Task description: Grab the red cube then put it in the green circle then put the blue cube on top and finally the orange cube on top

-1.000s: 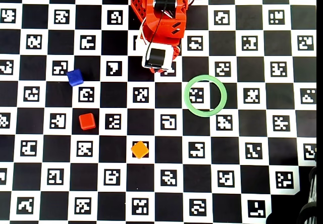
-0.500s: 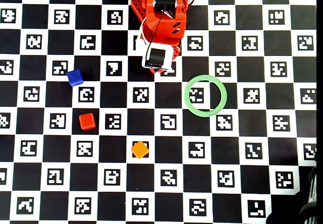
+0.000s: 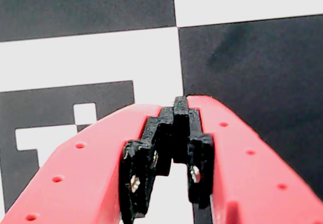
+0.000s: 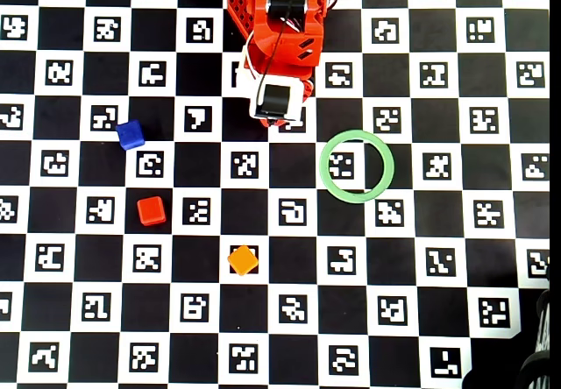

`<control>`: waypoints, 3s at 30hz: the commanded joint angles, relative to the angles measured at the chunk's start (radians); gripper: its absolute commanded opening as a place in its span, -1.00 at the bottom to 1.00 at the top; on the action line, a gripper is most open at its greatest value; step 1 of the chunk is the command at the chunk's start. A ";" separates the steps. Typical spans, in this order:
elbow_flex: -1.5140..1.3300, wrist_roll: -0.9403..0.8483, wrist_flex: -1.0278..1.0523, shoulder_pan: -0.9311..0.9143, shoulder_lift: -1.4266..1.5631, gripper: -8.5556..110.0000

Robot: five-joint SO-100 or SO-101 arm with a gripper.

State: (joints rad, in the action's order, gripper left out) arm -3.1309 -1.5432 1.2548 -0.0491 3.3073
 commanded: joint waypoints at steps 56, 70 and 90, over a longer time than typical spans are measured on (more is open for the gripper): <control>1.002 0.485 0.179 -0.067 -0.948 -0.95; 1.482 0.595 0.356 -0.227 -1.368 -0.94; 1.936 0.690 0.520 -0.299 -1.672 -0.93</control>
State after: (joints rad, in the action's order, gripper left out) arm -1.3422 -0.8682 1.7288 -0.3221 1.6690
